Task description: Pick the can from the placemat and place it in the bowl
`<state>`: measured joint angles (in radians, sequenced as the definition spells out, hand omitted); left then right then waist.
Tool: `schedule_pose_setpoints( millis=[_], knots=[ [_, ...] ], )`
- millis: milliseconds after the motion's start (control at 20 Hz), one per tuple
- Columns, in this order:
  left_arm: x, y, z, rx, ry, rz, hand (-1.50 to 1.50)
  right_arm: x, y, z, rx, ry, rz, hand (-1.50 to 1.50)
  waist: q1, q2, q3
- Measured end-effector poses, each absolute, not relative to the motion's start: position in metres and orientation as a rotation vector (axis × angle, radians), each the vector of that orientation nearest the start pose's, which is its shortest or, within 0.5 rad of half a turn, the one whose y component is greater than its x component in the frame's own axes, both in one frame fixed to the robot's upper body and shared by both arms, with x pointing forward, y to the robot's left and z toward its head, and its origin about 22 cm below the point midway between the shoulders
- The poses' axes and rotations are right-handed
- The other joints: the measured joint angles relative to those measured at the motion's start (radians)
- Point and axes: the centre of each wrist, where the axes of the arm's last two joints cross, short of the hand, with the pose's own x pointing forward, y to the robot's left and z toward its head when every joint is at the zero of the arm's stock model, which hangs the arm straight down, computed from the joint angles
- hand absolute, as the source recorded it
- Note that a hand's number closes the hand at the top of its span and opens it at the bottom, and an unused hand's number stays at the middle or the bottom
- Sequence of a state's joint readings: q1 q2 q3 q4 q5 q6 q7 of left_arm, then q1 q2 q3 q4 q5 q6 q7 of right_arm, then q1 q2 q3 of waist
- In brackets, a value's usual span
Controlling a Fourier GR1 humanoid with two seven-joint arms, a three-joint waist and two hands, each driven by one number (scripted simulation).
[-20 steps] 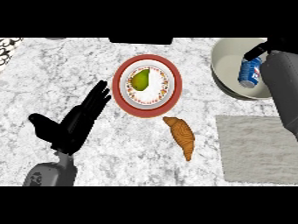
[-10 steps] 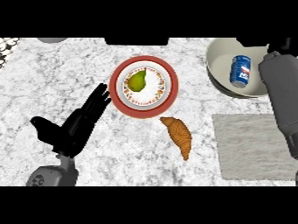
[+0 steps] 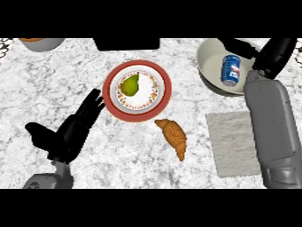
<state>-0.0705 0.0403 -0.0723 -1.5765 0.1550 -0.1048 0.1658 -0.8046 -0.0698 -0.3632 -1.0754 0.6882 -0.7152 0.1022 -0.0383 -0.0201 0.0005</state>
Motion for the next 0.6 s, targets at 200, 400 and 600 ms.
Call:
schedule_pose_setpoints(
  millis=[200,400,600],
  knots=[
    [0.257,0.215,0.018,-0.228,-1.458,-0.084,0.0,0.376,-0.201,0.121,-0.991,-1.882,-0.278,-1.5,-0.016,-0.01,-0.001],
    [0.256,0.218,0.019,-0.224,-1.461,-0.079,0.0,0.334,-0.182,0.103,-0.956,-1.938,-0.252,1.5,-0.022,-0.015,-0.002],
    [0.255,0.217,0.02,-0.218,-1.461,-0.075,0.0,0.285,-0.161,0.076,-0.928,-1.957,-0.2,1.5,-0.031,-0.017,-0.002]
  ],
)
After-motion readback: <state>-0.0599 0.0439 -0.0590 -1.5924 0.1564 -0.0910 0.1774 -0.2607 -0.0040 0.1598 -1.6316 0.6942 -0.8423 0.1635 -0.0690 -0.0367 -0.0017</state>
